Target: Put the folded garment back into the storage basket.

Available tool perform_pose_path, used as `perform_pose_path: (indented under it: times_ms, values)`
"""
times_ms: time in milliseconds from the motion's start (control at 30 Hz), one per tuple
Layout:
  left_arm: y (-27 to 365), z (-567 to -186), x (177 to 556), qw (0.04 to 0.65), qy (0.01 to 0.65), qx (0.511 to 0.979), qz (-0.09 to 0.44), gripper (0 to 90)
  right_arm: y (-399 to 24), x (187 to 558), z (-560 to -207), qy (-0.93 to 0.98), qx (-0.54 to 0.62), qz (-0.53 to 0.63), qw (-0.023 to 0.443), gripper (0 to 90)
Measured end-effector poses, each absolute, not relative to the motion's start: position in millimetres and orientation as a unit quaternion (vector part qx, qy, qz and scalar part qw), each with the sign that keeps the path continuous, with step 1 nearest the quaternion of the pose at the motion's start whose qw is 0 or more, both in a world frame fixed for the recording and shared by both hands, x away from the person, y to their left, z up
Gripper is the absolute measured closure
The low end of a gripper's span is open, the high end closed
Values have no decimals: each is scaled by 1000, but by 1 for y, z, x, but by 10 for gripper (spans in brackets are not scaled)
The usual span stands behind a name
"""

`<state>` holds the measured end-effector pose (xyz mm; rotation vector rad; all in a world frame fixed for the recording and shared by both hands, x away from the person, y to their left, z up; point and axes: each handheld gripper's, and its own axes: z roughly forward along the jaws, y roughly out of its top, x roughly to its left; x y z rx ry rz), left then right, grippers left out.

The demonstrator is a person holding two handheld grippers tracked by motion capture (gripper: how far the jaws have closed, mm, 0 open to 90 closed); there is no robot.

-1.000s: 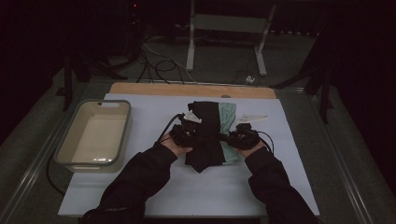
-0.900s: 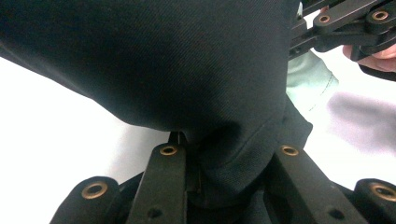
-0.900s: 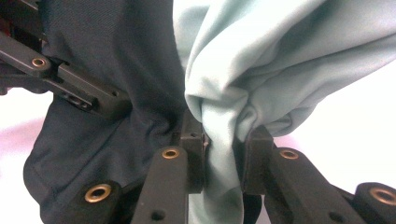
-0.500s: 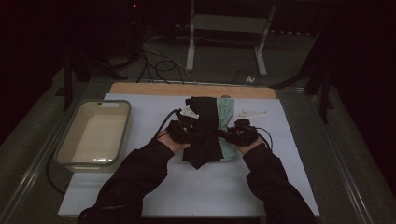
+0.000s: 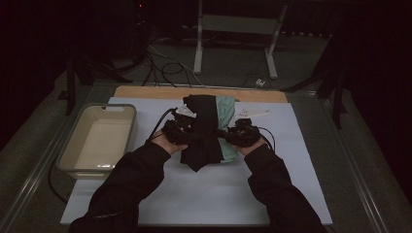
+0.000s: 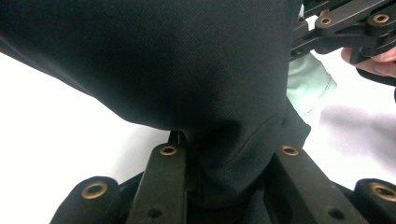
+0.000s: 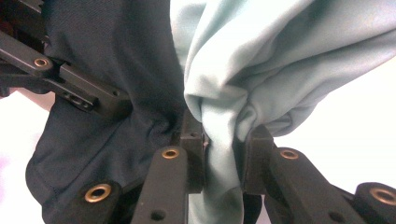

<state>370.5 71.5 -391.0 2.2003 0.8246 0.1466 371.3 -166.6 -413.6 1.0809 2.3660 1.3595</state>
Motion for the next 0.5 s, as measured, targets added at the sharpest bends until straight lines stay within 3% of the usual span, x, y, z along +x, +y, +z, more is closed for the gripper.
perform_pose_path:
  times_ms: [500]
  values:
    - [109,-383,367,383,343,855,65,755,-130,376,-406,807,349,466,98,757]
